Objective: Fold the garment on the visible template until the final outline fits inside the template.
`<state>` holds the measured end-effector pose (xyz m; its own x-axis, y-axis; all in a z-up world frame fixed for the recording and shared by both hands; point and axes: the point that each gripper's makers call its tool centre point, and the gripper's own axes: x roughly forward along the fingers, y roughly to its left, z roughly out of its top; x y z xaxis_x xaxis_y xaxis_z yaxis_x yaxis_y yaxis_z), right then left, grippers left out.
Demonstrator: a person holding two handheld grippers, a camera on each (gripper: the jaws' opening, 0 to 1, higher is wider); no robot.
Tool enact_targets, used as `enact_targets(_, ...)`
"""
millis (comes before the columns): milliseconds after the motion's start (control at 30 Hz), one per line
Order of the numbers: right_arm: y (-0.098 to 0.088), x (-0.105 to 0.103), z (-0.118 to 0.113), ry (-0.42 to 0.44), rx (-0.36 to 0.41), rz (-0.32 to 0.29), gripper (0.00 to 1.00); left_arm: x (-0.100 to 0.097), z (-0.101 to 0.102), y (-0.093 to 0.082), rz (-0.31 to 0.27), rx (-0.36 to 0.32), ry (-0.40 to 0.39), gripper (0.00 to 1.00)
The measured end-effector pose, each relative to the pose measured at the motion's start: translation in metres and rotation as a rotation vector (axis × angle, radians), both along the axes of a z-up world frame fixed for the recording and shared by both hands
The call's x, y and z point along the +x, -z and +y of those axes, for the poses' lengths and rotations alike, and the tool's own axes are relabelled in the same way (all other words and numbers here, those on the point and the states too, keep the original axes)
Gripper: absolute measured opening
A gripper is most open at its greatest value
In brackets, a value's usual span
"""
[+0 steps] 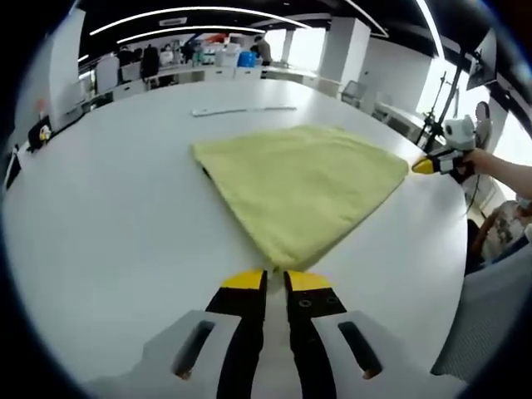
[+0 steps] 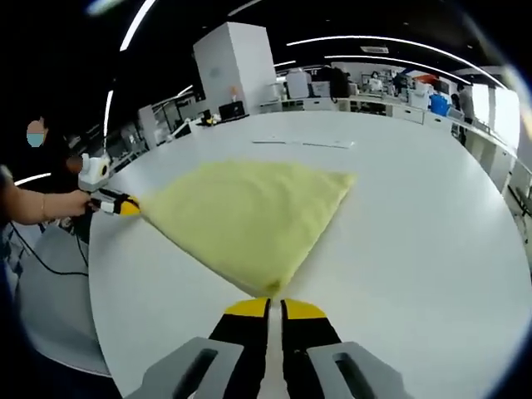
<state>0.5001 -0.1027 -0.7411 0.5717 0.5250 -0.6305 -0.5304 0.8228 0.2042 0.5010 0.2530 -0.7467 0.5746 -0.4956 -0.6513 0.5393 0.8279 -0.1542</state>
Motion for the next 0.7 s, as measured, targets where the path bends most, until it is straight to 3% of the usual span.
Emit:
enact_targets(200, 0.0074, 0.0051, 0.0068, 0.013, 0.054, 0.024, 0.06, 0.0052, -0.0024, -0.0025, -0.004, -0.011, 0.020, 0.12)
enact_targets(333, 0.0079, 0.0081, 0.0103, 0.017, 0.080, 0.023, 0.04, 0.0057, -0.0055, -0.0023, 0.001, -0.024, 0.037, 0.06)
enact_targets(467, 0.0071, 0.0089, 0.0115, 0.000, 0.075, 0.008, 0.00, 0.0061, -0.0069, -0.0020, -0.001, -0.024, 0.046, 0.00)
enact_targets(700, 0.0022, 0.0021, 0.0047, -0.054, 0.028, -0.017, 0.00, 0.0073, -0.0021, -0.0016, 0.001, -0.015, 0.017, 0.00)
